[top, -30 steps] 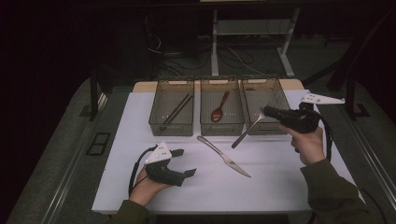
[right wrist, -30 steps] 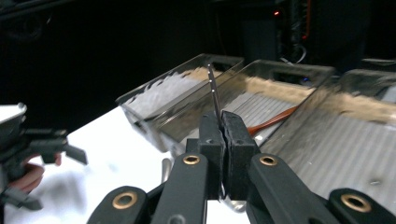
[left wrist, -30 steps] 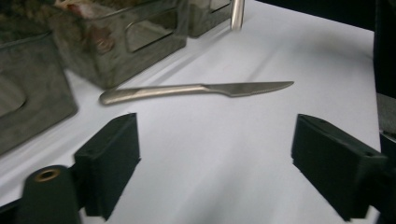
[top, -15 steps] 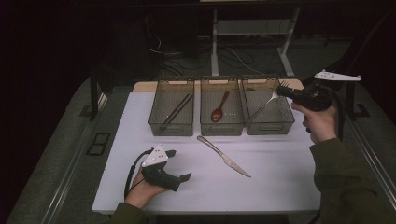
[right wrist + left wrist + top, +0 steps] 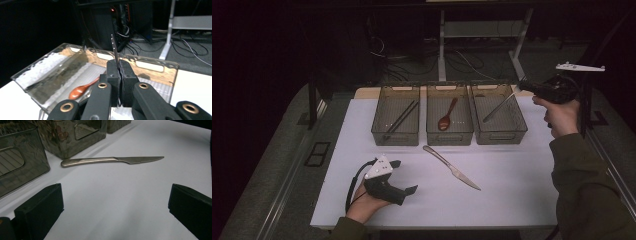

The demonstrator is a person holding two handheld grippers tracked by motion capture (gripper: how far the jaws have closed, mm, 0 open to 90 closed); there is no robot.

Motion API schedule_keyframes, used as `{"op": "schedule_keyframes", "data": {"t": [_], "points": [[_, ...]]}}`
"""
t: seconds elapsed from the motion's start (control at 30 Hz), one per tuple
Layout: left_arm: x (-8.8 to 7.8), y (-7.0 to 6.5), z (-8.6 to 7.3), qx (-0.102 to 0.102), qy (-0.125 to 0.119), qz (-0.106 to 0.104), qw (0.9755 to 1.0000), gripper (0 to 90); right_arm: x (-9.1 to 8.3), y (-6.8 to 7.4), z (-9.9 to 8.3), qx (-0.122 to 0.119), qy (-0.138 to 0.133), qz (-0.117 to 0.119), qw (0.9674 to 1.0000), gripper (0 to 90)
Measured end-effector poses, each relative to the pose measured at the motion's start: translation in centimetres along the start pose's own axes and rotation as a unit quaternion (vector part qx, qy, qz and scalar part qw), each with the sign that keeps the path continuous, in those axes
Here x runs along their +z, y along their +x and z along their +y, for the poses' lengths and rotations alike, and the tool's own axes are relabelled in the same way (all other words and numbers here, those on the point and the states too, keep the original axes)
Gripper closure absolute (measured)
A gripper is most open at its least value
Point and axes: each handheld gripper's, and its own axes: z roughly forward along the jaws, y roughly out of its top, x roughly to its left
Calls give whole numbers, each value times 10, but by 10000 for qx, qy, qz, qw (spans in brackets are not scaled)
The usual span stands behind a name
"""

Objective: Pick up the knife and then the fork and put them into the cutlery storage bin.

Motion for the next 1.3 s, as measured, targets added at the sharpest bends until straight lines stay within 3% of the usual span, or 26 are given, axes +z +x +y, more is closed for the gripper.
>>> {"op": "schedule_keyframes", "data": {"t": [0.2,0.43,0.73,0.83,1.0,1.3], "points": [[0,0,0,-5,-12,-4,10000,0,15,-13,-9,110,390,-172,9990,867],[1,-1,0,55,-17,-100,9999,0,29,-21,-22,257,719,-110,9970,867],[1,-1,0,103,60,-106,9999,0,51,-27,-39,368,1271,61,9912,861],[2,-2,-1,99,67,-117,9999,0,56,-28,-42,384,1317,97,9905,861],[3,-2,0,121,100,-140,9998,0,66,-28,-45,192,1522,-229,9879,824],[3,-2,-1,119,128,-164,9997,0,79,-32,-51,127,1696,-469,9843,790]]}}
